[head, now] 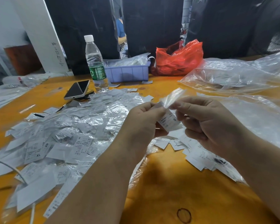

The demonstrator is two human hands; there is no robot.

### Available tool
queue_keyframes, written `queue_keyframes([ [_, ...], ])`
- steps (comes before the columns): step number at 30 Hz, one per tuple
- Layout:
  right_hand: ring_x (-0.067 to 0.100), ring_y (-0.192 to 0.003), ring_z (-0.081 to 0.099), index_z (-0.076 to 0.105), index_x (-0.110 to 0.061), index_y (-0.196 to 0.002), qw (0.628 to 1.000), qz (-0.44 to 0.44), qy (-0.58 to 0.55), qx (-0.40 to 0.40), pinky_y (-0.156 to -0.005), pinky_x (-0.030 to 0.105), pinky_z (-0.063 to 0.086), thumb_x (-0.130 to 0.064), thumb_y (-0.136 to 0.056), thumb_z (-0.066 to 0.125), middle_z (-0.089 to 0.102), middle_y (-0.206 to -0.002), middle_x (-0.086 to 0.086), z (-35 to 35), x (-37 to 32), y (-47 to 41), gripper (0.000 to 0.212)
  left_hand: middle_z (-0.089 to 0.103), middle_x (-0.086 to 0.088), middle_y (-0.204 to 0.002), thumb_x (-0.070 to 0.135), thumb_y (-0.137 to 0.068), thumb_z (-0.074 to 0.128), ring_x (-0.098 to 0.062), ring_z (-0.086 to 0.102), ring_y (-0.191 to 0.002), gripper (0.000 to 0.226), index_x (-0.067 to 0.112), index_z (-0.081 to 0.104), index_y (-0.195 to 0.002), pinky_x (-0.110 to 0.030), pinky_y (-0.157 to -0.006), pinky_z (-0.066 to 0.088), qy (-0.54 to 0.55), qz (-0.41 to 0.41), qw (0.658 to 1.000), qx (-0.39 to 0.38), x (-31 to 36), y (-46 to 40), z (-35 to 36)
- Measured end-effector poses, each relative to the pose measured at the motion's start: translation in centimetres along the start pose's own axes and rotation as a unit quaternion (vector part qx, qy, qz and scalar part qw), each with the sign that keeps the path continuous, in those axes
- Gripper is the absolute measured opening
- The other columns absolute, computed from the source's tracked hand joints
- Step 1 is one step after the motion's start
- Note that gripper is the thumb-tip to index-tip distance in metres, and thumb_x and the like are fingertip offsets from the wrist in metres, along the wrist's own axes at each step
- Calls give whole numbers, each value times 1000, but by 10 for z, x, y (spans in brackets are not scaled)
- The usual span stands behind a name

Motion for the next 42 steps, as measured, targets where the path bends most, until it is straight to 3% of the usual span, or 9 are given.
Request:
queue_keyframes([
  [5, 9, -40, 23, 69, -3, -80, 999, 1, 42, 17, -34, 17, 23, -25, -66, 72, 43, -61, 8, -3, 0, 0, 27, 63, -8, -76, 16, -89, 63, -18, 54, -72, 12, 9, 73, -92, -21, -53, 47, 59, 5, 998, -11, 5, 1, 1],
  [13, 10, -41, 23, 68, 3, -83, 997, -3, 79, 19, -35, 20, 22, -28, -67, 74, 44, -56, 3, -3, 0, 1, 36, 65, -1, -72, 19, -90, 67, -20, 54, -75, 13, 19, 76, -80, -26, -61, 47, -31, 31, 999, 5, 5, 1, -1],
  [16, 12, -42, 19, 67, 1, -82, 994, 13, 103, -13, -36, 19, 21, -29, -66, 74, 37, -59, 12, 3, 2, 1, 35, 64, 3, -70, 18, -89, 67, -13, 59, -74, 15, 20, 73, -75, -32, -68, 50, -60, 38, 997, 17, 6, 1, -3],
  [20, 13, -43, 19, 66, 3, -83, 988, 15, 150, -42, -37, 18, 20, -33, -67, 75, 40, -62, 19, 5, -2, 2, 41, 60, -1, -67, 16, -83, 67, -3, 54, -57, 13, 9, 70, -74, -15, -52, 47, -145, 67, 987, 35, 13, 1, -9],
  [23, 10, -40, 22, 67, 2, -81, 980, 35, 189, -53, -36, 17, 22, -17, -80, 71, 43, -57, 17, 1, -1, 2, 19, 55, -2, -65, 17, -80, 68, -6, 49, -55, 13, 5, 70, -76, -14, -48, 42, -188, 49, 981, 22, 10, 0, -9],
  [25, 8, -38, 25, 69, -2, -76, 974, 60, 206, -68, -35, 17, 22, -7, -84, 67, 47, -49, 1, 1, 4, 2, 10, 58, 0, -65, 15, -84, 67, -8, 52, -59, 11, 6, 71, -78, -18, -53, 45, -191, 28, 981, 12, 7, 0, -8],
  [32, 11, -43, 21, 67, -3, -85, 997, 39, 61, 36, -34, 20, 21, -18, -68, 71, 35, -50, -1, -15, -1, -2, 22, 70, -9, -76, 6, -87, 67, -16, 68, -59, 2, 8, 66, -86, -24, -53, 54, 12, -13, 999, 44, 5, -1, -16],
  [35, 10, -43, 20, 66, -4, -88, 998, 36, -2, 55, -34, 18, 21, -20, -70, 70, 37, -52, -1, -16, 2, -3, 24, 67, -10, -78, -4, -84, 66, -20, 70, -60, 13, 5, 64, -93, -28, -55, 56, 111, -28, 992, 55, 3, -1, -15],
  [42, 7, -37, 21, 63, -7, -78, 995, 48, -59, 63, -32, 15, 19, -24, -71, 70, 42, -52, -1, -16, 9, -4, 20, 62, -23, -107, -18, -77, 65, -33, 72, -86, 29, 1, 63, -99, -30, -65, 59, 140, -50, 988, 37, -4, 2, -3],
])
Point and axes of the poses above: each hand's wrist, its own y-axis away from the middle knuckle, its own z-axis out of the palm, x = y × z, the point moved 8 cm from there along -y, towards the middle knuckle
